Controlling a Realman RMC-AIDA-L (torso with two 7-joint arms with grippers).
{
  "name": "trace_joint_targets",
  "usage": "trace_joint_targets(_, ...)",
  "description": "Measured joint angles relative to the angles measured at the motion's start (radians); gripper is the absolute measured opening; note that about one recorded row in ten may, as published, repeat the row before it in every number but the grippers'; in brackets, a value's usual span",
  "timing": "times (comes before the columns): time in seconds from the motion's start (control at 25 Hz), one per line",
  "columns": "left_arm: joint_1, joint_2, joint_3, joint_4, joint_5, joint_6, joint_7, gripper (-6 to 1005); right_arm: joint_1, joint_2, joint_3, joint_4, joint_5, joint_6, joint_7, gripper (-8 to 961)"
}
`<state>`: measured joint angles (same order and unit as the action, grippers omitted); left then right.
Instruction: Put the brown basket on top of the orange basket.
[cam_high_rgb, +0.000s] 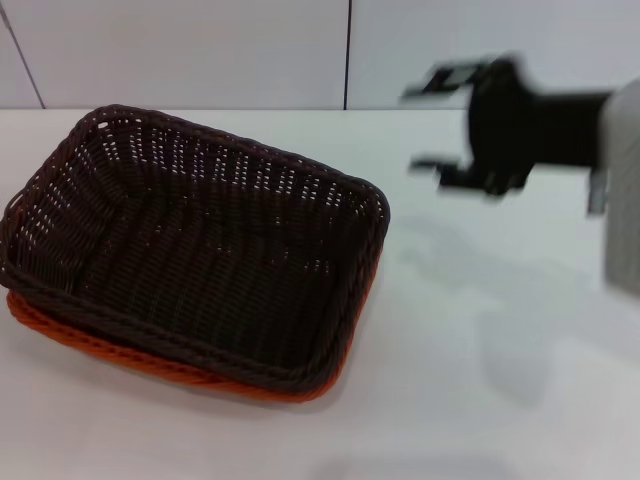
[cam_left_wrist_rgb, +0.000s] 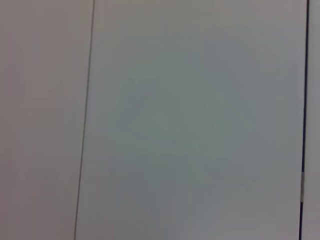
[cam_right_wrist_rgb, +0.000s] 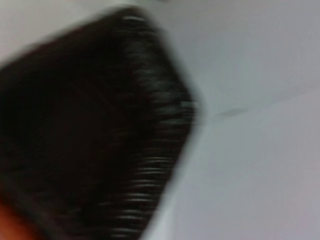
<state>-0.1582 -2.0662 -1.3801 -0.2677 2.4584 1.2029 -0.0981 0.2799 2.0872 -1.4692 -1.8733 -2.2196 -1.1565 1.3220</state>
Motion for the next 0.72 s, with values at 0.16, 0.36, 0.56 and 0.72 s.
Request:
trace_joint_targets(0.16, 0.002, 0.001, -0.002, 0.000, 0.000, 0.000, -0.001, 801, -0.097, -0.005, 0.145, 0.096, 0.315, 0.182, -0.032, 629)
trace_joint_targets(0.36, 0.005, 0.001, -0.017, -0.004, 0.000, 0.003, -0.019, 801, -0.245, -0.001, 0.253, 0.324, 0.879, 0.350, -0.231, 629)
trace_joint_targets(0.56, -0.005, 0.003, -0.044, 0.002, 0.001, 0.001, -0.057, 801, -0.349, -0.001, 0.277, 0.637, 1.636, 0.222, -0.661, 629)
trace_joint_targets(0.72, -0.016, 0.003, -0.075, 0.007, 0.001, 0.000, -0.057, 801, -0.295, -0.005, 0.288, 1.141, 2.115, -0.286, -0.936, 629)
